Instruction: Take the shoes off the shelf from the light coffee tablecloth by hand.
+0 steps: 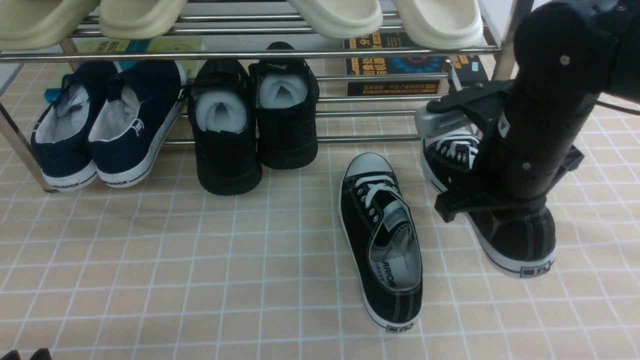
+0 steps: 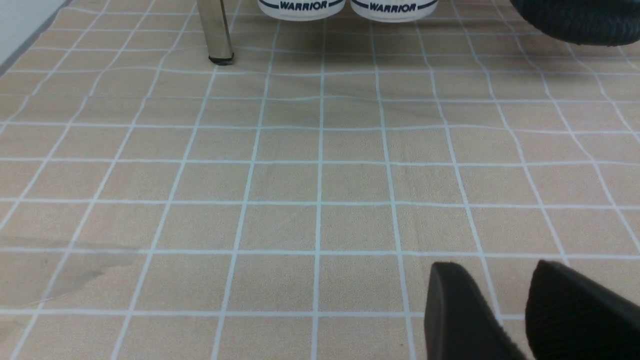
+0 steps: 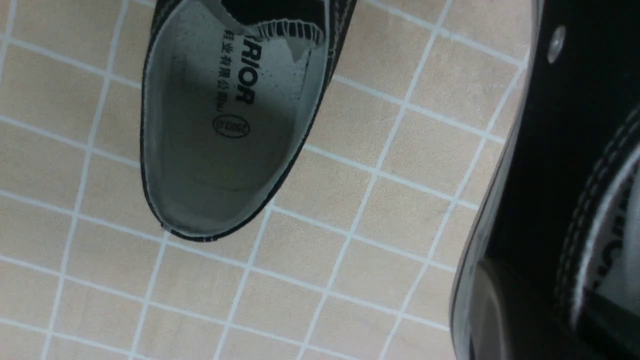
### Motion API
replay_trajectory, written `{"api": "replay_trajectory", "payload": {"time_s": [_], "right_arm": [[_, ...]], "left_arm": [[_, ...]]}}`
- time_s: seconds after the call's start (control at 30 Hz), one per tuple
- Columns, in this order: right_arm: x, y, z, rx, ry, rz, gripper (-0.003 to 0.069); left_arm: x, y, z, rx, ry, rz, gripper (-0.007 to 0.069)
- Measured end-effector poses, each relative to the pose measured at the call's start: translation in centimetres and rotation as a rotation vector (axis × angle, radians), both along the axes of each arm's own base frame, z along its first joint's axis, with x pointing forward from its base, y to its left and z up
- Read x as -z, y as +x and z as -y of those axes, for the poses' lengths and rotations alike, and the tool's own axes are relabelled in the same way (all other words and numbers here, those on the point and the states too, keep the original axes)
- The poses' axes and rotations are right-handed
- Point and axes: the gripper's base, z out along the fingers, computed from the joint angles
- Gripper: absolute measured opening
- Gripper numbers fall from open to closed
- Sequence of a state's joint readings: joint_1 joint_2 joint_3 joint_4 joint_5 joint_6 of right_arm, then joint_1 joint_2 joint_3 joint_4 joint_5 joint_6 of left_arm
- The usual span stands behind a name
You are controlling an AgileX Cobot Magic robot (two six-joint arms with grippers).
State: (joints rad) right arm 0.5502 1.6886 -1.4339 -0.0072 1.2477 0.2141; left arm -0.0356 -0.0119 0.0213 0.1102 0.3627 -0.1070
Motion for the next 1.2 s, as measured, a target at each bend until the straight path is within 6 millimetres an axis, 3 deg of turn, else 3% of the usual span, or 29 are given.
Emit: {"api": "replay_trajectory", "payload": {"time_s": [0.4,0.77,1.07,1.2], "right_arm": [[1.1,0.0,-1.0,-0.016,0.063,-0.070,0.0010],[1.2,0.7,-1.1,-0.029,0.048,0.006,0.0016],[4.9,2.5,-2.1,-0.013,0.012,-0.012,0.0027],[5.5,2.9,-2.4,0.035,0.027,-0.008,0.0106]], "left_arm": [[0.0,0.0,0.0,0.000,0.000,0.000,0.0242],[0.0,0.0,0.0,0.000,0.000,0.000,0.0242],[0.0,0.0,0.0,0.000,0.000,0.000,0.0242],[0.0,0.0,0.0,0.000,0.000,0.000,0.0242]]}}
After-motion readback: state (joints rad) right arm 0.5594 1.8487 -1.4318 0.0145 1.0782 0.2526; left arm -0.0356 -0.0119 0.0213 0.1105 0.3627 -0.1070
